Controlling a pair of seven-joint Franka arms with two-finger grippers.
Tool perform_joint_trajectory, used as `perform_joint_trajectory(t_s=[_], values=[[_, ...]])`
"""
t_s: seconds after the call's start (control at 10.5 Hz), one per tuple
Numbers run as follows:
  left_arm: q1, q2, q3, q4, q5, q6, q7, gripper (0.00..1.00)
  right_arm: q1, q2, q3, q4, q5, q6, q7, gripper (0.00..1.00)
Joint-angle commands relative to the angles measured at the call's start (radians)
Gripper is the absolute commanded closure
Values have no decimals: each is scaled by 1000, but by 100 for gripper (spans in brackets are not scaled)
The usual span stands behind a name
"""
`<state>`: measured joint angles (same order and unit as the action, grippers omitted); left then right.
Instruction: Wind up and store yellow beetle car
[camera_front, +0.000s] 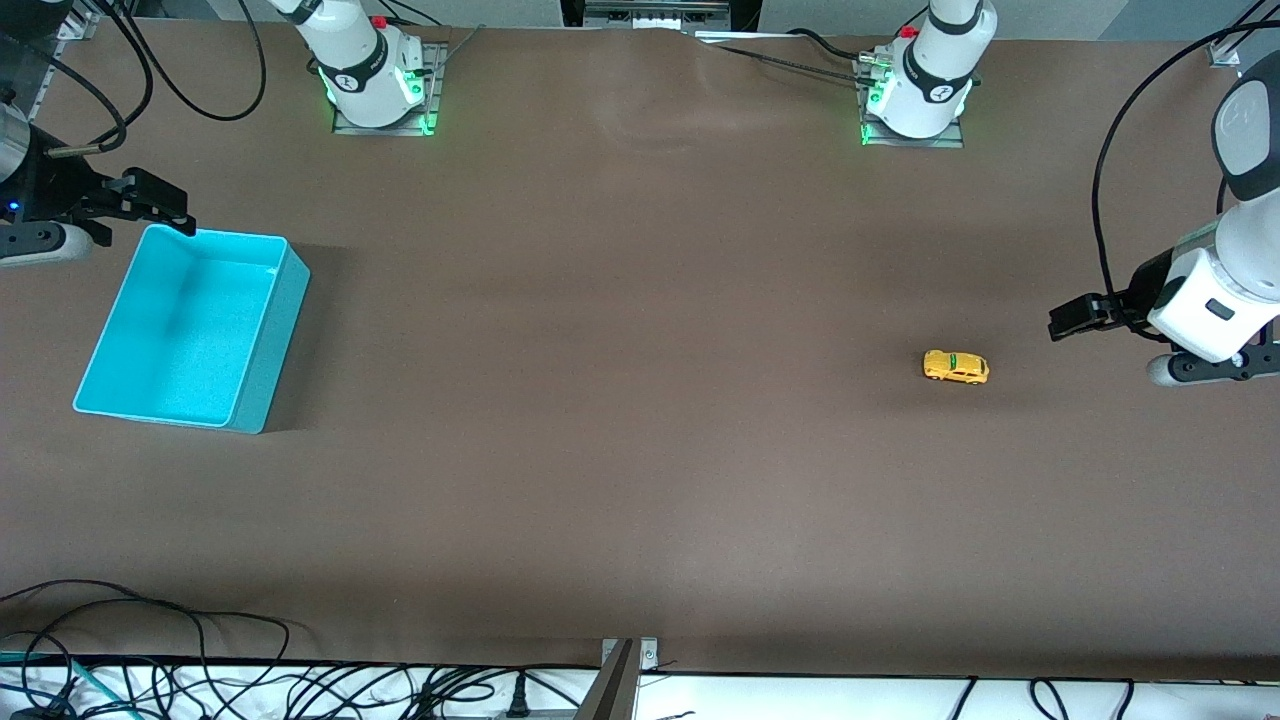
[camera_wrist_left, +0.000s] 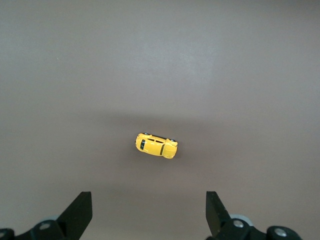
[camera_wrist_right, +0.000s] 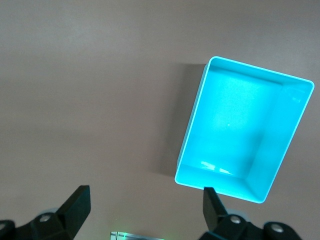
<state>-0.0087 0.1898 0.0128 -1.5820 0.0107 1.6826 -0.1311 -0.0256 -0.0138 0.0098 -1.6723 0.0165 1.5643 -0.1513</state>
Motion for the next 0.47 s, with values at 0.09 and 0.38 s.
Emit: perform_joint_trajectory(t_s=[0.09,0.38], values=[[3,0,3,-4,6,-7,22,0,-4,-6,2,11,-16,-20,4,0],[4,3,4,-12,6,-7,11,0,-4,-6,2,11,-18,-29,2,0]])
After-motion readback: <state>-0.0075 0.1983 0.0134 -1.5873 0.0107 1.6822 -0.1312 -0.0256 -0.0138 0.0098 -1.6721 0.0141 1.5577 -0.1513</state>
